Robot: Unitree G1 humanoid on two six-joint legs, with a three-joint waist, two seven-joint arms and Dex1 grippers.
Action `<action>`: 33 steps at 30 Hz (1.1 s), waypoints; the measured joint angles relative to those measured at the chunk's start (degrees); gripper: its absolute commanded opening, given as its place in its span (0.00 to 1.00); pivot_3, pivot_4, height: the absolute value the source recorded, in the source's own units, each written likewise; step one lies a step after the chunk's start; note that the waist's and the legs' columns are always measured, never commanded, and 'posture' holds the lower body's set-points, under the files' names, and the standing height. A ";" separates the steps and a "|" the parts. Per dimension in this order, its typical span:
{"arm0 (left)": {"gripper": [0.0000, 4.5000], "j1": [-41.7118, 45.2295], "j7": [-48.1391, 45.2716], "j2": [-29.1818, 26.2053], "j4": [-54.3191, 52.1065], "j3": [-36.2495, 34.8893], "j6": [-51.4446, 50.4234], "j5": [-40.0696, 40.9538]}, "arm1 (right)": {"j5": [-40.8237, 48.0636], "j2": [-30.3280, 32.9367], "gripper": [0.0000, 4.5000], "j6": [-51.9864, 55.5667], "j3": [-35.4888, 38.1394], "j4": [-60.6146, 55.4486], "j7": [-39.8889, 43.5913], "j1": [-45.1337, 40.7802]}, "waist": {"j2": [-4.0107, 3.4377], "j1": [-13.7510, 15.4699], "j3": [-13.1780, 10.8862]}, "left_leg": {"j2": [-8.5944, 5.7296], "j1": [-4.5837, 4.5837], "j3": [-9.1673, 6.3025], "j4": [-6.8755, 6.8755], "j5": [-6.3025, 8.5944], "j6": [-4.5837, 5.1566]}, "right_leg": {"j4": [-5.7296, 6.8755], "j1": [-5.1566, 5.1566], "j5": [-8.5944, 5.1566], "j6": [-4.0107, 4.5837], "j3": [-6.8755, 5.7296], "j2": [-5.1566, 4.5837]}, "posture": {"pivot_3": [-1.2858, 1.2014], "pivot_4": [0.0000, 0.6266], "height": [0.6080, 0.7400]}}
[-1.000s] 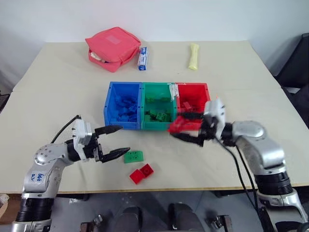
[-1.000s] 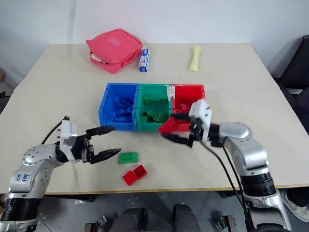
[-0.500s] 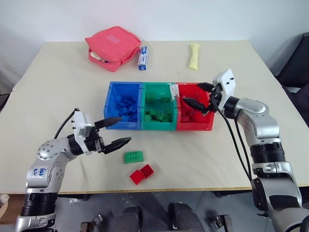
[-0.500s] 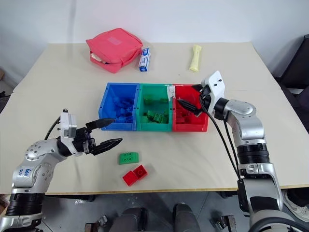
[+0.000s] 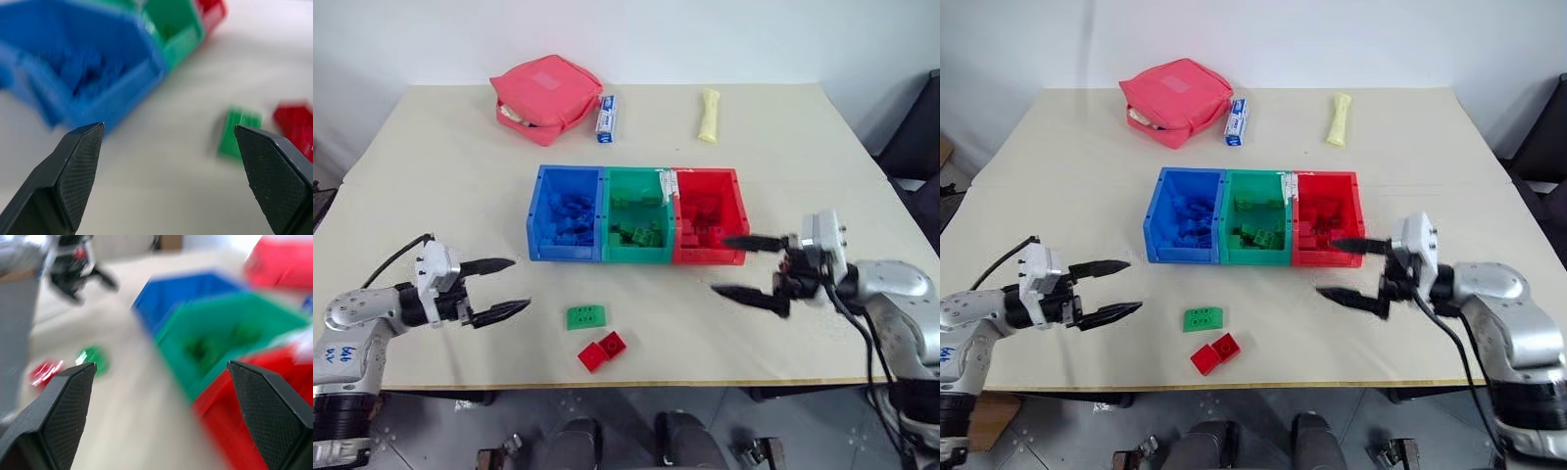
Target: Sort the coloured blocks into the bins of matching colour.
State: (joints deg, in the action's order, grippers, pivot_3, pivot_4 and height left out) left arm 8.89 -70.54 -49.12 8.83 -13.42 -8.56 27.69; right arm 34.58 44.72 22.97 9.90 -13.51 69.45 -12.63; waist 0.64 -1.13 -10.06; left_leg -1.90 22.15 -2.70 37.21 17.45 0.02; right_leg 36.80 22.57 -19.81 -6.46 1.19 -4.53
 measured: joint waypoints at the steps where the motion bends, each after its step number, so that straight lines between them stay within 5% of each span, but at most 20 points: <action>1: 1.00 -0.03 -1.89 -1.27 1.34 0.22 0.63 -0.69 | -0.77 0.48 0.99 -1.56 0.63 -0.08 0.66 2.52 | 0.00 0.00 0.00 | 0.00 0.00 0.02 -0.02 0.00 0.00 | -0.01 0.01 0.00 0.00 0.02 0.00 | 0.52 0.24 1.00; 6: 1.00 0.87 -4.89 -1.65 -1.07 2.54 1.67 -1.37 | -4.36 3.04 0.99 -7.89 1.98 -0.50 3.39 11.03 | -0.06 0.26 -0.04 | -0.01 0.01 0.05 0.02 0.00 0.00 | -0.01 0.00 0.00 0.00 0.06 -0.02 | 0.52 0.24 1.00; 12: 1.00 3.81 -5.00 -3.56 -20.47 11.99 -7.22 -1.63 | -4.35 3.81 0.99 -8.64 3.39 -3.21 2.18 14.57 | -0.08 0.88 -0.03 | -0.01 -0.01 0.09 0.02 -0.01 -0.02 | 0.01 -0.01 0.00 -0.01 0.14 0.01 | 0.52 0.24 1.00; 19: 1.00 8.27 11.64 -0.10 -36.61 21.26 -31.15 -2.29 | -3.67 3.80 0.99 -6.59 3.65 -8.51 -0.47 18.81 | -0.06 1.11 -0.04 | -0.01 -0.01 0.08 0.11 0.06 0.13 | 0.12 -0.03 0.01 -0.03 0.18 0.08 | 0.52 0.24 1.00; 25: 1.00 13.11 18.51 2.37 -40.78 29.27 -41.47 -4.28 | -3.34 3.73 0.99 -5.02 3.32 -12.36 -3.11 19.88 | -0.06 1.27 -0.04 | -0.02 -0.01 0.07 0.20 -0.02 0.00 | 0.15 -0.07 0.02 -0.04 0.17 0.10 | 0.52 0.24 1.00; 33: 1.00 18.82 18.83 2.63 -39.49 39.69 -43.22 -9.98 | -2.57 3.41 0.99 -4.78 -0.65 -17.36 -4.23 19.09 | -0.04 1.29 -0.05 | -0.04 -0.02 0.07 0.22 -0.07 -0.08 | 0.15 -0.09 0.02 -0.04 0.17 0.13 | 0.52 0.24 1.00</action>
State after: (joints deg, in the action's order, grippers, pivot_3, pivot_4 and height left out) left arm 27.71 -51.72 -46.50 -30.66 26.26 -51.78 17.71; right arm 32.01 48.13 18.19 9.25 -30.87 65.22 6.46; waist 0.60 0.15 -10.11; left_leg -1.94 22.13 -2.63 37.42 17.38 -0.06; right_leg 36.95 22.48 -19.79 -6.50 1.35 -4.40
